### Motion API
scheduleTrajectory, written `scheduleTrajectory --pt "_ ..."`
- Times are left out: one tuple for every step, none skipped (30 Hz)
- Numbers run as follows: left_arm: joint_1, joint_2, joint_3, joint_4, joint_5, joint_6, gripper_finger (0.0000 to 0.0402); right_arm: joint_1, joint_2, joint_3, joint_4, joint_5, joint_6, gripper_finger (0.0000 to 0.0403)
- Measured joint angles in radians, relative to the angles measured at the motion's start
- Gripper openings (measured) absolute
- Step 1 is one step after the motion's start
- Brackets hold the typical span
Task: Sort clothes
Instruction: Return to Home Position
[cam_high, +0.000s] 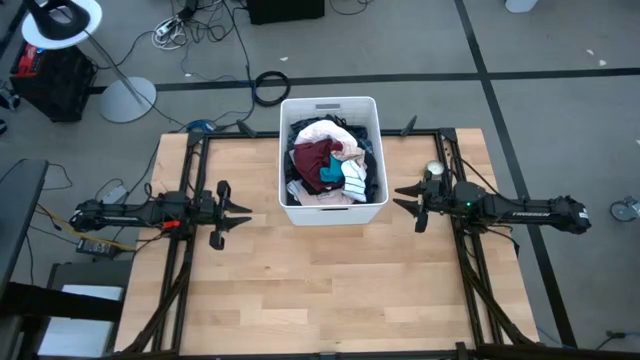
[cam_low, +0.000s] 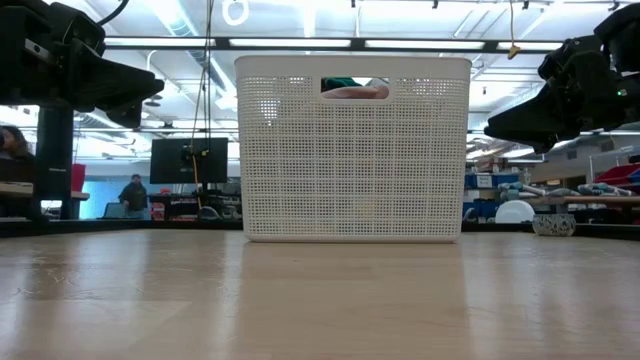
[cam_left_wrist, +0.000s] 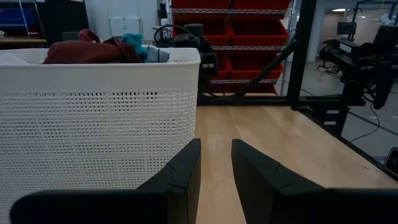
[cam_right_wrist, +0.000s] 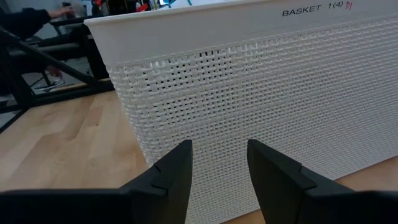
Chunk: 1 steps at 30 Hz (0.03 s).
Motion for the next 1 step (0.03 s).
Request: scheduleTrajectory --pt "0.000 0.000 0.000 0.000 0.000 0.000 0.0096 0.000 0.000 0.000 0.000 0.000 0.000 0.0155"
